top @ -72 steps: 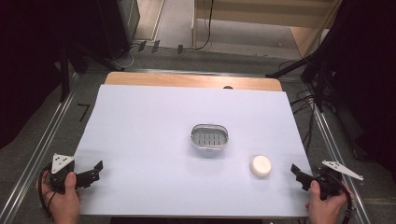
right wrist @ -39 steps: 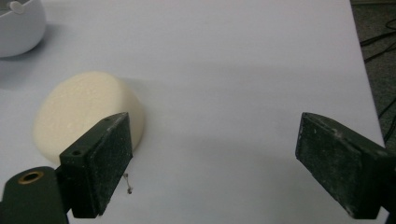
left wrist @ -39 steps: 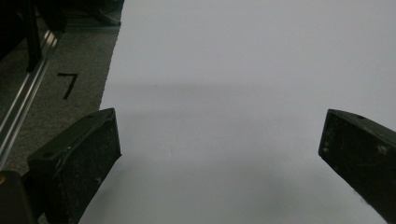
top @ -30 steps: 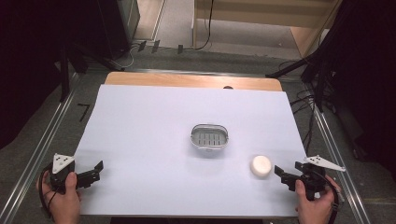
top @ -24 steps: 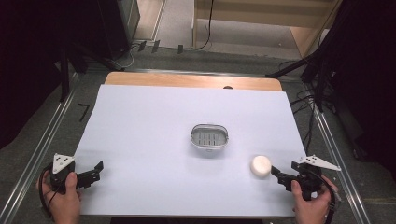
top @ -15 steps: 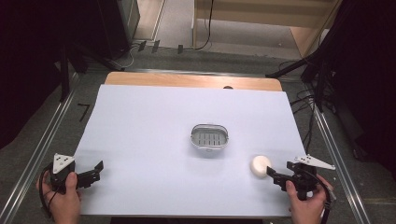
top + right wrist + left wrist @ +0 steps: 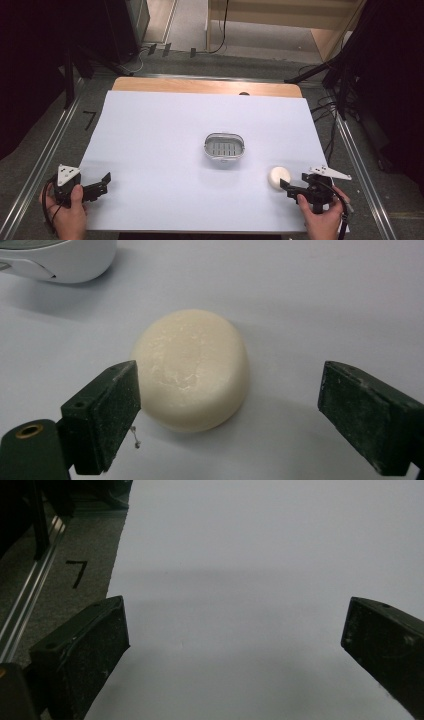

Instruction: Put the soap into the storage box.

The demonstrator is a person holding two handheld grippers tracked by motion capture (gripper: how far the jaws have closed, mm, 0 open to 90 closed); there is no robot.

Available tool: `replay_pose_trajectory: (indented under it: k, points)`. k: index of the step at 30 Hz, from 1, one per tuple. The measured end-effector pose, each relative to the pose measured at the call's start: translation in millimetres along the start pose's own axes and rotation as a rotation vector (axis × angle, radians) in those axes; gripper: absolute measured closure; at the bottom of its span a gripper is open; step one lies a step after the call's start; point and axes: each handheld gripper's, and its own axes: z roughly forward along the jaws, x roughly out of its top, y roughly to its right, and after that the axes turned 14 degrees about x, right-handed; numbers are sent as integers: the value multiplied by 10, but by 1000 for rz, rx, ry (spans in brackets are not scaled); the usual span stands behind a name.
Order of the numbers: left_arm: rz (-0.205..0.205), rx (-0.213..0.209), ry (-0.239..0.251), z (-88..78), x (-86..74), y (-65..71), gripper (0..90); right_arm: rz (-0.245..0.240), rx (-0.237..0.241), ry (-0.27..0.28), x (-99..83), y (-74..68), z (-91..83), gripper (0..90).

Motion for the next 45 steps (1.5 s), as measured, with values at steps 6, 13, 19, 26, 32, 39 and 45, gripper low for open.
replay_pose_trajectory:
  k: [6,13,19,26,32,39,45]
  points:
    - [1,1,-2,3,1,0,0,-4,2,-12,-1,-28,63,105]
    - [-1,0,-2,3,1,0,0,-19,-11,-38,5,-78,143,119]
    - [0,0,-2,3,2,-1,0,-22,-17,-55,-2,-110,196,135]
    - [3,2,-3,4,2,3,0,-22,-17,-76,-7,-111,251,150]
    - [3,2,-7,3,3,2,0,-37,-34,-81,-12,-132,297,179]
    - [2,2,-7,4,3,2,0,-62,-42,-67,-12,-143,342,212]
    - [9,5,-7,7,3,10,0,-95,-71,-73,-24,-180,380,232]
